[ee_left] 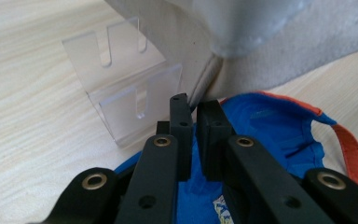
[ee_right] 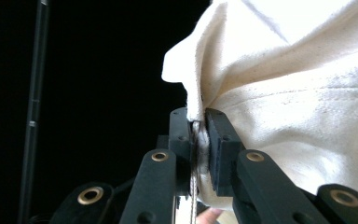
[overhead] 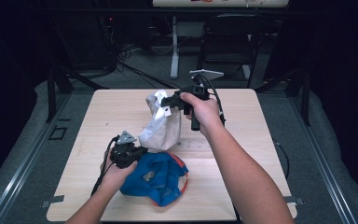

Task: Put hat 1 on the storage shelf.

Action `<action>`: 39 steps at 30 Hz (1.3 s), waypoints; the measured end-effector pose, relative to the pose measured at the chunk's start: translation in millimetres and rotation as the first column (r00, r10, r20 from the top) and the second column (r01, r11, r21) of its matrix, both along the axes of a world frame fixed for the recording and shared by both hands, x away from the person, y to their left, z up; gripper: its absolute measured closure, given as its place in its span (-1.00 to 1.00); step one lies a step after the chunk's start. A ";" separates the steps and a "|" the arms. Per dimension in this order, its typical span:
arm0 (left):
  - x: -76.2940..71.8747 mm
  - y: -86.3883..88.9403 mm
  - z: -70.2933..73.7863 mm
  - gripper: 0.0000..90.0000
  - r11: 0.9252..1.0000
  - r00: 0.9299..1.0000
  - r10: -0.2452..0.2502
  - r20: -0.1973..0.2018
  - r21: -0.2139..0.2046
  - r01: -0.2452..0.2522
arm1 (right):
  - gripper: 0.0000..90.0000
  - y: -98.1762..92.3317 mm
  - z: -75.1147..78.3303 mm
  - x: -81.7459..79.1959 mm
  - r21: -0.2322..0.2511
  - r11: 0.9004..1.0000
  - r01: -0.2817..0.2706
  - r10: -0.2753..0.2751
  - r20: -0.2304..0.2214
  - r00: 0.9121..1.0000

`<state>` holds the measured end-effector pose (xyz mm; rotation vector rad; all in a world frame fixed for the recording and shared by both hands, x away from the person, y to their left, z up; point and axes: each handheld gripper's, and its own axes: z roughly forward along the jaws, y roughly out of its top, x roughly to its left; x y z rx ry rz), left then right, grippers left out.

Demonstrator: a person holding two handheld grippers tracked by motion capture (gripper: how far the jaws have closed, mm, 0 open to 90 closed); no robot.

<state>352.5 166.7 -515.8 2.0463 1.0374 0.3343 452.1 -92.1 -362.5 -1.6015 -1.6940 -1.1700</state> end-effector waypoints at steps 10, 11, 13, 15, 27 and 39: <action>2.2 -5.1 -7.9 0.92 0.999 1.000 -0.003 -0.025 0.043 0.004 | 0.82 0.5 -12.1 2.2 -0.034 0.999 0.016 -0.017 -0.006 1.000; 2.2 -5.2 -7.8 0.92 0.999 1.000 -0.001 -0.023 0.042 0.002 | 0.82 -0.9 -12.4 2.4 -0.034 0.999 0.016 -0.016 -0.009 1.000; 2.3 -4.7 -6.9 0.91 0.999 1.000 -0.003 -0.026 0.035 0.004 | 0.82 -3.1 -12.7 2.8 -0.032 0.999 0.023 -0.023 -0.011 1.000; 2.3 -4.6 -6.8 0.91 0.999 1.000 -0.002 -0.025 0.034 0.003 | 0.82 -3.8 -13.0 2.7 -0.028 0.999 0.029 -0.029 -0.005 1.000; -4.0 -5.2 -1.4 0.65 0.999 0.999 0.029 0.041 0.031 -0.030 | 0.68 -16.4 -13.0 -2.8 -0.012 0.999 0.049 -0.049 0.014 0.999; -17.1 11.1 7.4 0.13 0.999 0.996 0.042 0.072 0.003 -0.042 | 0.33 -33.8 -5.7 -17.6 -0.065 0.992 0.104 -0.092 0.167 0.982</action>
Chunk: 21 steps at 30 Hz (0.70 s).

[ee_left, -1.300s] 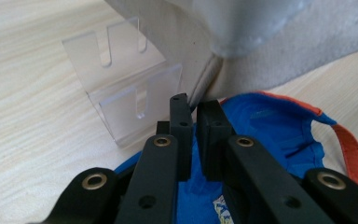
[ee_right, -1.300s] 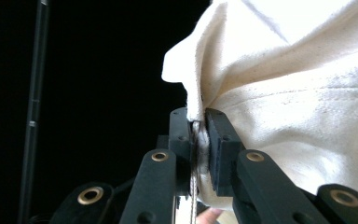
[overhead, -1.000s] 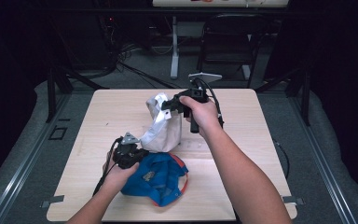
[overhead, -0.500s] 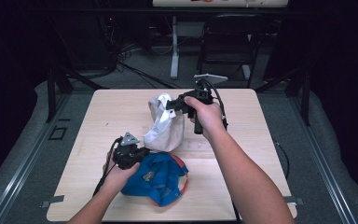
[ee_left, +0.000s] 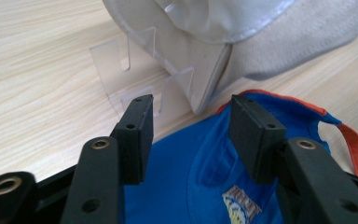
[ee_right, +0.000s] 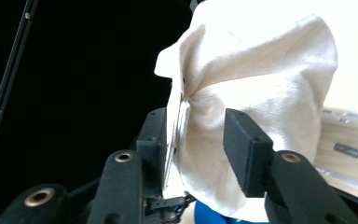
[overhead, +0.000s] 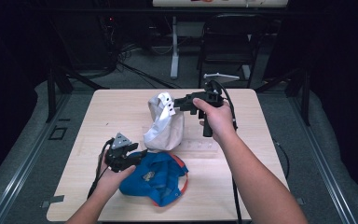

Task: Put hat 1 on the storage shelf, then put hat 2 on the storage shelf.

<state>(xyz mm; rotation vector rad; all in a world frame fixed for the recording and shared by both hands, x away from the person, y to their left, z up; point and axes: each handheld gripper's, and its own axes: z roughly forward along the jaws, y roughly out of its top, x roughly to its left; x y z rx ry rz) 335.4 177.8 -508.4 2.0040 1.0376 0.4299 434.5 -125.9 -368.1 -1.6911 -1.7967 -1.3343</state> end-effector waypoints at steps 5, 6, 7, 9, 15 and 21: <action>-7.3 7.8 1.1 0.07 1.000 1.000 -0.006 -0.006 0.013 0.006 | 0.26 -8.3 0.2 -10.7 -0.014 1.000 0.007 -0.006 0.065 0.998; -8.1 8.9 0.4 0.06 1.000 1.000 -0.002 -0.005 0.017 0.002 | 0.26 -10.9 -0.2 -13.1 -0.015 1.000 0.010 -0.009 0.074 0.997; -9.0 10.7 -0.4 0.06 1.000 1.000 0.001 -0.002 0.026 -0.001 | 0.25 -12.1 -0.9 -14.5 -0.013 1.000 0.017 -0.016 0.081 0.997; -10.7 14.9 -2.2 0.06 0.999 1.000 0.007 -0.005 0.035 -0.007 | 0.23 -16.7 -1.8 -18.1 -0.024 1.000 0.021 -0.019 0.087 0.996; -18.0 31.8 -6.0 0.05 0.999 0.999 0.042 -0.009 0.023 -0.042 | 0.19 -33.0 -7.6 -37.2 -0.058 0.998 0.035 -0.028 0.120 0.992; -22.9 45.4 -11.4 0.04 0.997 0.998 0.069 -0.004 0.017 -0.069 | 0.17 -51.1 -17.7 -59.0 -0.100 0.994 0.050 -0.033 0.164 0.986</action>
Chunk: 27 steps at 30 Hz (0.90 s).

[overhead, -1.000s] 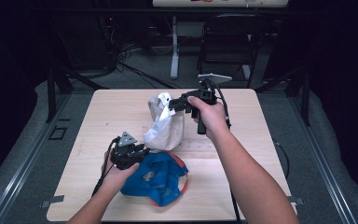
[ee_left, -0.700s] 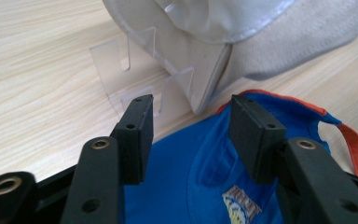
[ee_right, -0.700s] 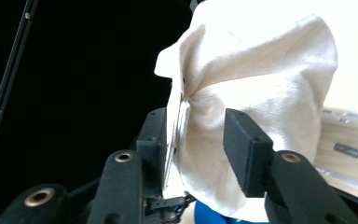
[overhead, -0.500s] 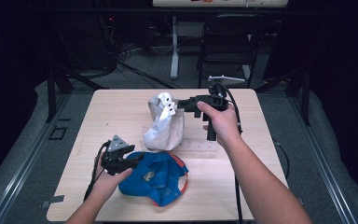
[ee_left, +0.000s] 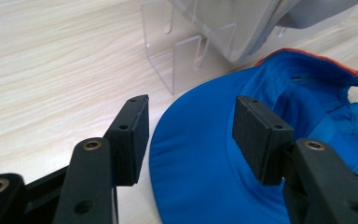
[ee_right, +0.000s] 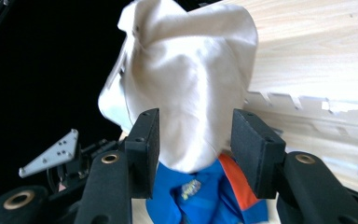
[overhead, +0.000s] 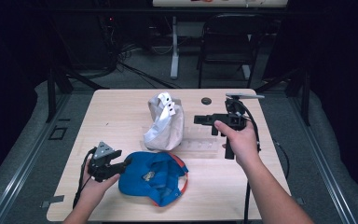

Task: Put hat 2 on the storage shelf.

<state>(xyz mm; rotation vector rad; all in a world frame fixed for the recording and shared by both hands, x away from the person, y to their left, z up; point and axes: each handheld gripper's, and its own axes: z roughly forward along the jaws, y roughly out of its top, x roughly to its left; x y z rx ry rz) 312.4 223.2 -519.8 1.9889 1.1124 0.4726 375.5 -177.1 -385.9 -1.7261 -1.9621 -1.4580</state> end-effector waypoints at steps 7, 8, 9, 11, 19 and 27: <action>-5.9 9.7 -8.5 0.06 1.000 1.000 0.024 -0.013 -0.020 -0.024 | 0.18 -12.5 -29.7 -22.5 -0.053 0.998 0.014 -0.014 0.007 1.000; -7.2 11.1 -10.2 0.06 0.999 1.000 0.029 -0.012 -0.029 -0.029 | 0.18 -13.3 -33.3 -24.5 -0.059 0.998 0.015 -0.014 0.009 1.000; -7.8 12.3 -10.7 0.06 0.999 1.000 0.028 -0.011 -0.033 -0.028 | 0.18 -13.7 -36.6 -26.8 -0.062 0.998 0.019 -0.019 0.007 1.000; -9.9 14.1 -12.0 0.06 0.999 0.999 0.037 -0.004 -0.039 -0.037 | 0.18 -14.8 -45.0 -32.5 -0.085 0.996 0.015 -0.015 0.002 1.000; -15.4 18.1 -24.7 0.06 0.999 1.000 0.016 -0.016 -0.043 -0.017 | 0.20 -14.1 -78.5 -52.5 -0.155 0.988 0.017 -0.018 -0.007 1.000; -15.7 16.5 -27.2 0.10 1.000 1.000 -0.008 -0.020 -0.023 0.008 | 0.26 -15.7 -104.5 -64.3 -0.173 0.985 0.022 -0.023 -0.004 1.000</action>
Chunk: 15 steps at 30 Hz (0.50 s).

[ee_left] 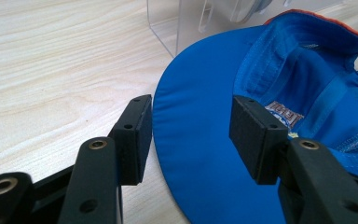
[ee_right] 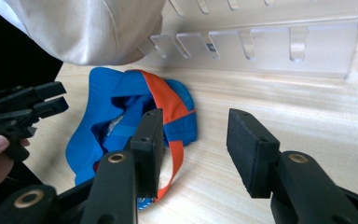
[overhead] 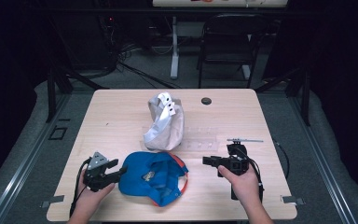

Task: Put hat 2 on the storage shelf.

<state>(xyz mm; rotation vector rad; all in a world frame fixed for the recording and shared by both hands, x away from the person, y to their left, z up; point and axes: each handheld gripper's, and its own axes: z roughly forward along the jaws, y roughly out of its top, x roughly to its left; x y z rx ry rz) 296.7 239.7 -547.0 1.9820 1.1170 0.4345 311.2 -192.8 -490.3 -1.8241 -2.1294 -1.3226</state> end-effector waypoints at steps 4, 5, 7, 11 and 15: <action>-0.5 -0.5 -0.7 0.10 1.000 1.000 0.005 -0.004 0.001 -0.005 | 0.26 1.7 -4.8 -4.9 -0.010 1.000 0.003 -0.003 0.000 1.000; -0.5 -0.3 -0.8 0.10 1.000 1.000 0.005 -0.005 0.003 -0.005 | 0.26 2.0 -6.4 -6.0 -0.005 1.000 0.002 -0.002 -0.002 1.000; -0.3 -0.2 -1.6 0.10 1.000 1.000 0.012 0.004 -0.006 -0.012 | 0.26 3.6 -10.5 -8.4 0.015 1.000 0.003 -0.002 -0.010 1.000; -0.3 1.6 -1.4 0.10 1.000 1.000 0.015 -0.002 -0.008 -0.015 | 0.29 11.9 -21.8 -11.7 0.032 0.999 -0.023 0.024 -0.034 0.999; -0.1 5.1 -0.6 0.10 0.999 1.000 0.028 0.003 -0.017 -0.028 | 0.39 19.8 -32.1 -12.1 0.064 0.996 -0.065 0.070 -0.076 0.995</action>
